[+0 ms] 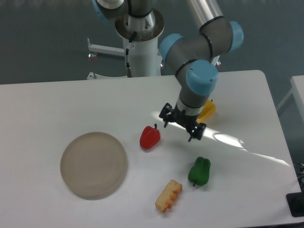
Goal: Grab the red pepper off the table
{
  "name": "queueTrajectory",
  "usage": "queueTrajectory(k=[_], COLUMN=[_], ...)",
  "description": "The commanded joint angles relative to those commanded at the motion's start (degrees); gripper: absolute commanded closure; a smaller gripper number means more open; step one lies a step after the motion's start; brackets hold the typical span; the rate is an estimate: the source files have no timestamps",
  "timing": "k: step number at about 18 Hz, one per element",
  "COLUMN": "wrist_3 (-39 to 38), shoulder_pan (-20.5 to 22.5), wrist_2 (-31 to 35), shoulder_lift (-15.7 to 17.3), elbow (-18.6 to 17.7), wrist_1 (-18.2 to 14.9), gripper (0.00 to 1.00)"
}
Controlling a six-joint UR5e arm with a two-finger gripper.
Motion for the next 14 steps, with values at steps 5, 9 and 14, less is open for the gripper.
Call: queueTrajectory(k=[5, 9, 14], wrist_3=[-1.4, -4.3, -4.7], shoulder_pan=[-2.1, -3.8, -4.0], wrist_2=[-0.5, -0.4, -0.3], shoulder_lift=[0.9, 0.9, 0.1], elbow=[-3.9, -6.9, -7.0], wrist_1=[1.1, 6.0, 7.8], gripper=[0.00, 0.00, 0.00])
